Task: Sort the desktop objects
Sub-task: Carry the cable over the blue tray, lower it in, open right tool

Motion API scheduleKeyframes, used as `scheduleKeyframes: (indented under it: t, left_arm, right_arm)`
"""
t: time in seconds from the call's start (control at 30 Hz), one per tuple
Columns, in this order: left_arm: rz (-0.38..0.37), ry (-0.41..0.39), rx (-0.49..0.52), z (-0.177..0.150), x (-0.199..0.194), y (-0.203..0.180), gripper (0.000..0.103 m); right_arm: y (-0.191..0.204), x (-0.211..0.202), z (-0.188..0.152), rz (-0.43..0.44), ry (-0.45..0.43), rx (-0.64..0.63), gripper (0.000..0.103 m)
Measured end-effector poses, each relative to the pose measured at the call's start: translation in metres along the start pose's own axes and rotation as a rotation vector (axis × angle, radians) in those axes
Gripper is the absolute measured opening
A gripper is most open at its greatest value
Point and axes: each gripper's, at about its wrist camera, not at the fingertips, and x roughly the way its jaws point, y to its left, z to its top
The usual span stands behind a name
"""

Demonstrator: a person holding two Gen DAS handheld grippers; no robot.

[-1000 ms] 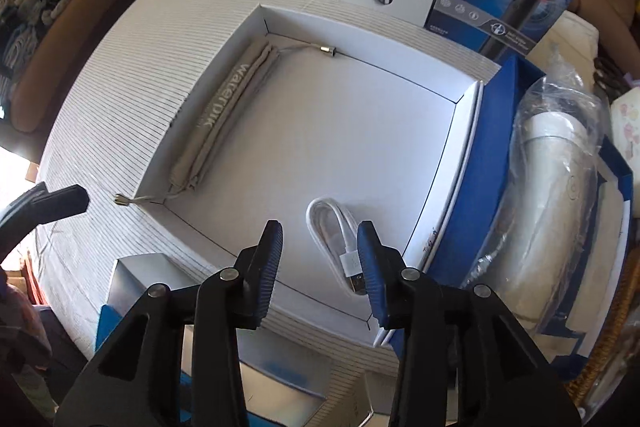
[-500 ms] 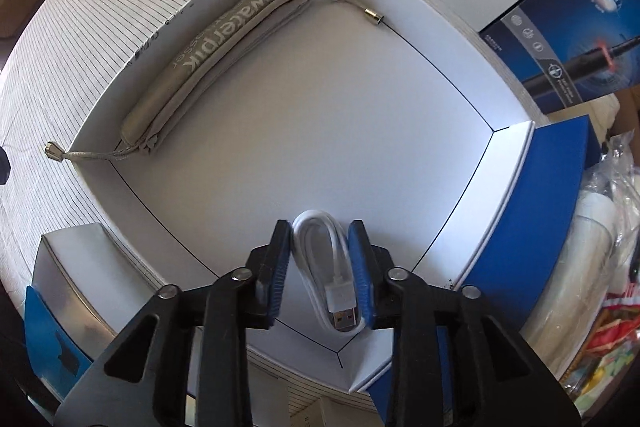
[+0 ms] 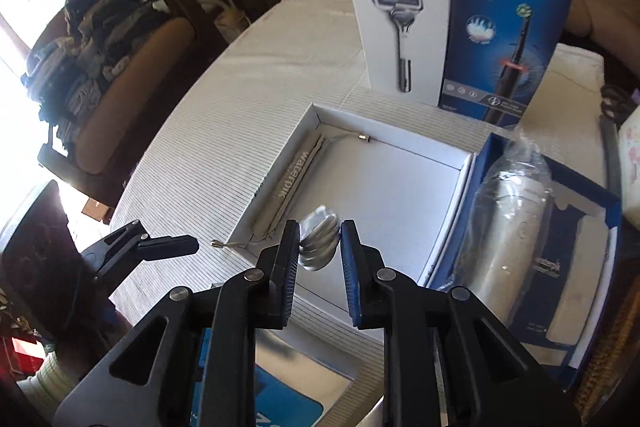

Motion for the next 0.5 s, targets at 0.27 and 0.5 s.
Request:
scheduleKeyframes:
  t: [0.27,0.5]
  left_arm:
    - [0.075,0.021,0.234,0.028,0.022,-0.074,0.103]
    - [0.017,0.027,0.267,0.054,0.043,-0.131,0.103]
  right_arm:
    - [-0.035,-0.063,-0.014,0.013,-0.067,0.067,0.015]
    - [-0.084,-0.118,-0.039,-0.019,-0.114,0.143,0.015]
